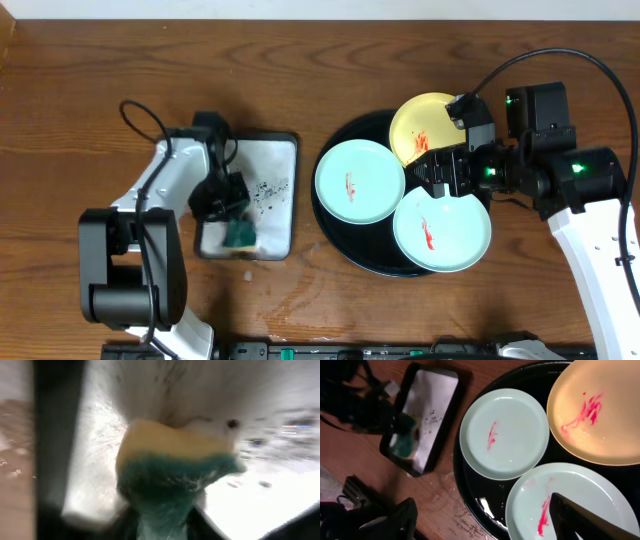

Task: Clean dirty plates on tray and stack at the side
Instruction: 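Grasp the green sponge with left gripper, pale green plate rim with right, then scrub the left pale green plate with the sponge in the left gripper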

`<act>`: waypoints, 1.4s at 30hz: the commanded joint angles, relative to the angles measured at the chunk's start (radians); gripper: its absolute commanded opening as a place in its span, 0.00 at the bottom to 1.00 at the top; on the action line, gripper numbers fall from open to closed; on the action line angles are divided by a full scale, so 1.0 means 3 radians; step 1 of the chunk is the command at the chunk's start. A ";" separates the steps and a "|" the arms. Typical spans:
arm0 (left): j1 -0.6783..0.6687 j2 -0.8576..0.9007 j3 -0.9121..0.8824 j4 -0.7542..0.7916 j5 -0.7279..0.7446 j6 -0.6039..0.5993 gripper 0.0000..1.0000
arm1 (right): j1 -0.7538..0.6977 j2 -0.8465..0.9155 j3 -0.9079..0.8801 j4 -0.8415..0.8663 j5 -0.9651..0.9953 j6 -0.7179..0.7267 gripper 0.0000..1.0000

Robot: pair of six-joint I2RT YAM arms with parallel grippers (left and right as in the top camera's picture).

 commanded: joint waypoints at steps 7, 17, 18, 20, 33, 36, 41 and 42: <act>-0.0015 -0.0076 0.0127 -0.0262 -0.0067 0.0076 0.62 | 0.0037 0.0000 0.0019 -0.0135 0.0108 0.0008 0.83; -0.0315 -0.0072 -0.0515 0.0730 -0.0069 0.0249 0.49 | 0.0041 0.0001 -0.0036 -0.0263 0.0108 0.0163 0.81; -0.0348 -0.0072 -0.0551 0.0819 -0.0070 0.0301 0.47 | 0.0045 0.0001 -0.0051 -0.0263 0.0108 0.0177 0.80; -0.0398 -0.0072 -0.0613 0.0979 -0.0114 0.0355 0.38 | 0.0050 0.0001 -0.0081 -0.0264 0.0108 0.0184 0.80; -0.0415 -0.0248 -0.0267 0.0565 -0.0004 0.0317 0.08 | 0.0104 0.0051 -0.0819 0.0552 0.0359 0.0370 0.63; -0.0416 -0.0420 -0.0071 0.0401 0.0188 0.0315 0.07 | 0.0235 0.0247 -0.0820 0.0783 0.0467 0.0446 0.63; -0.0415 -0.0818 0.0051 0.0347 0.0540 0.0315 0.07 | 0.0327 0.0866 -0.0640 0.0926 0.0786 0.0534 0.64; -0.0415 -0.0905 0.0051 0.0346 0.0612 0.0317 0.07 | 0.0320 0.0996 -0.0586 0.0921 0.0811 0.0535 0.63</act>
